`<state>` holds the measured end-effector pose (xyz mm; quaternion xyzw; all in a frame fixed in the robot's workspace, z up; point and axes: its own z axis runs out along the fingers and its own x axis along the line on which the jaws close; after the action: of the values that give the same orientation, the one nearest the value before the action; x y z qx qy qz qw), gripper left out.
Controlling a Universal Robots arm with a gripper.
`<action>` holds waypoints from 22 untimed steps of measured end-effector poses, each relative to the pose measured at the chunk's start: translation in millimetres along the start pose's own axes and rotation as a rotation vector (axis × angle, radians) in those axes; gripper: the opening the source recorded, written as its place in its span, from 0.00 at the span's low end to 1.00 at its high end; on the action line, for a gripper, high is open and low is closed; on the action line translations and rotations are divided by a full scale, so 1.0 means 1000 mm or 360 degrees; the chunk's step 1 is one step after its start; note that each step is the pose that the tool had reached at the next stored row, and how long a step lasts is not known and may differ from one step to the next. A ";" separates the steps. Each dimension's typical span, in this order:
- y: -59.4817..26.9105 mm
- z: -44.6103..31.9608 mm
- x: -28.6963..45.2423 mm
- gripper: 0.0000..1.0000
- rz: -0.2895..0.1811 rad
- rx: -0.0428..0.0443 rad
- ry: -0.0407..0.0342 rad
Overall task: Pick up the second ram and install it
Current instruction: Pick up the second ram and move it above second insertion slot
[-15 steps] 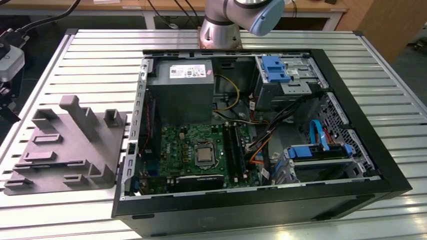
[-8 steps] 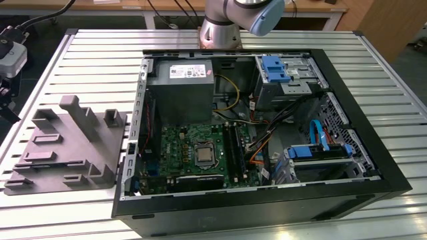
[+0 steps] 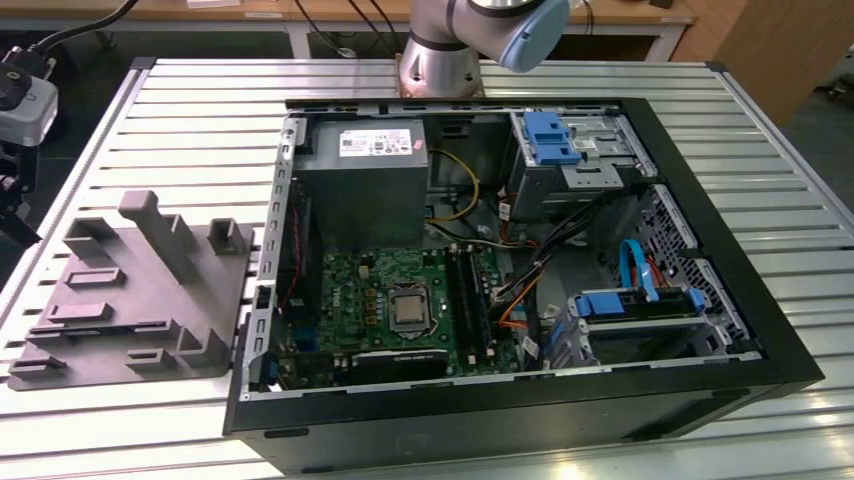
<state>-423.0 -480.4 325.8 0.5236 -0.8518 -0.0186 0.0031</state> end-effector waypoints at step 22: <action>-0.0002 0.0044 0.0005 0.10 -0.0445 -0.0006 0.0016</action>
<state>-423.2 -480.8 321.5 0.6372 -0.7705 -0.0179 0.0057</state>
